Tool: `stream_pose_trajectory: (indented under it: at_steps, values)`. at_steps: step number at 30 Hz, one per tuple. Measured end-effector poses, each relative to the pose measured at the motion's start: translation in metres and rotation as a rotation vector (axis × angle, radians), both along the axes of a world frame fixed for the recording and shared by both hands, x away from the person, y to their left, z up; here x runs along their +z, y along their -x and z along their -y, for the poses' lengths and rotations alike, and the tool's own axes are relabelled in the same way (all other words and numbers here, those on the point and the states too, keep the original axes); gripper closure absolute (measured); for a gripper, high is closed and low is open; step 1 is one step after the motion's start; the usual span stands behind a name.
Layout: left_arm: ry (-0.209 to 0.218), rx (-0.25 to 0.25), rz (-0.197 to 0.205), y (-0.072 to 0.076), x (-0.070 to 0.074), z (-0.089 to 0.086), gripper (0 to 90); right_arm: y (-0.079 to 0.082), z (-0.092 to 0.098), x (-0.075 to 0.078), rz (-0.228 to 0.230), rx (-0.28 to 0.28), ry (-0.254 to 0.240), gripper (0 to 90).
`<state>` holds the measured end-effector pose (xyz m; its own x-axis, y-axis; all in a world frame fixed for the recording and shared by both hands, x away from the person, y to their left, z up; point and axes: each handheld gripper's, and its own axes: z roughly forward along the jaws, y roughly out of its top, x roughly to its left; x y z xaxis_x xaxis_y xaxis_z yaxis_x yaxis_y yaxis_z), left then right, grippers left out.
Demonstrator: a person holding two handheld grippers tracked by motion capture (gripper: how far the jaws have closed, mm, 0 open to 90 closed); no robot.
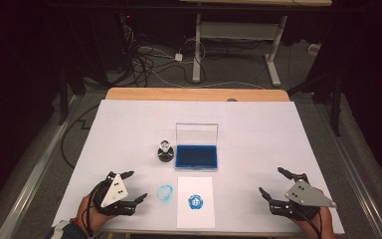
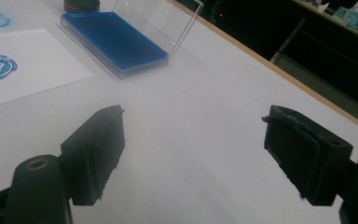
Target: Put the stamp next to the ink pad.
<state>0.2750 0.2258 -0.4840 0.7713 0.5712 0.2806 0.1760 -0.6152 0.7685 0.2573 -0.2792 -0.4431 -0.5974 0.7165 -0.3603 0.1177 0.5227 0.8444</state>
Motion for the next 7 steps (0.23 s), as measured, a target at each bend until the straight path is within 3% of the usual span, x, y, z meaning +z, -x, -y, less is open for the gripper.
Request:
stream_pose_trajectory:
  at_steps: [7]
  values:
    - [-0.001, 0.000, -0.005, -0.0010, -0.0002, 0.0004, 18.7, -0.0028, -0.0004, -0.0010, -0.008, 0.002, -0.001, 20.1]
